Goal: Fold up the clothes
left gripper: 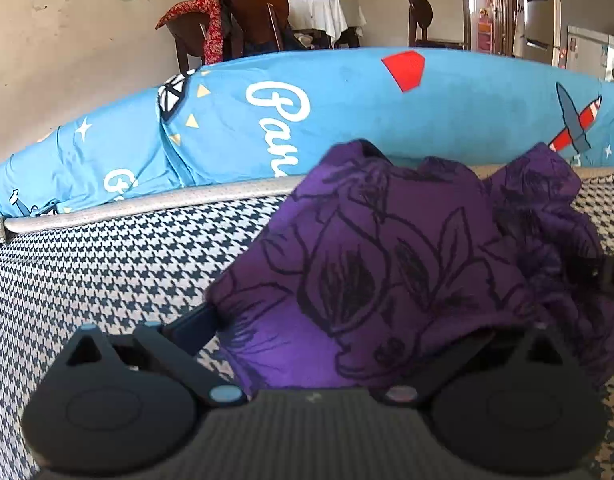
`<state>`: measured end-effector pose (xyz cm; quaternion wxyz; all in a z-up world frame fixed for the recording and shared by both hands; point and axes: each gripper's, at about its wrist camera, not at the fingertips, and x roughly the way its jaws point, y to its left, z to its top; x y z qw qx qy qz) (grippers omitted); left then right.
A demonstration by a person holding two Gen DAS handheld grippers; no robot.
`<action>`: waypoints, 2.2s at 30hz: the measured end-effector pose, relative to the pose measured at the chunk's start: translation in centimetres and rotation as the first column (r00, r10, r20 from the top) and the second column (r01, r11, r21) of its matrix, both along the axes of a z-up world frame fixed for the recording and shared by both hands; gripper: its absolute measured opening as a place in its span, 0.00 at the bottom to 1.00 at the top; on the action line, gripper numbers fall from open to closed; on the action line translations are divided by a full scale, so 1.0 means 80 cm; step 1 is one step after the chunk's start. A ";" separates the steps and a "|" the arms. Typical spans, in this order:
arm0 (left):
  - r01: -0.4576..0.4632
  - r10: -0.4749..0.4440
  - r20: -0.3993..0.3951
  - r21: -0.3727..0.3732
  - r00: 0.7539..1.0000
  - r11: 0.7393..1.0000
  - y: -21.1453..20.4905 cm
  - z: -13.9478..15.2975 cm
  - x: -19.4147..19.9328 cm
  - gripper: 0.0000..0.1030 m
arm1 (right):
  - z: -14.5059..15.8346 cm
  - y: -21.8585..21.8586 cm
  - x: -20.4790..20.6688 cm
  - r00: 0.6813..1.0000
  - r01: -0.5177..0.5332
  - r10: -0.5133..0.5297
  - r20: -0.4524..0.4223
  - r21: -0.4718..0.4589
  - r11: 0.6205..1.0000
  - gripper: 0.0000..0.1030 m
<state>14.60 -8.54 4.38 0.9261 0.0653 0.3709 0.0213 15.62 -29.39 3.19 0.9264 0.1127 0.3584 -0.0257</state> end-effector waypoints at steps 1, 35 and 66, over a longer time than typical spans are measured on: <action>0.001 -0.001 -0.001 0.005 1.000 1.000 -0.004 -0.003 0.001 1.00 | 0.001 -0.002 -0.002 1.000 -0.001 0.001 0.006 0.003 1.000 1.00; 0.090 -0.089 -0.030 0.033 0.996 0.995 -0.002 -0.013 -0.023 1.00 | -0.015 0.051 0.006 0.973 -0.226 0.229 -0.012 0.117 0.967 1.00; 0.063 -0.056 0.082 -0.089 0.995 0.994 0.014 0.038 -0.043 1.00 | -0.012 0.028 0.002 0.988 -0.135 0.136 -0.067 0.024 0.991 1.00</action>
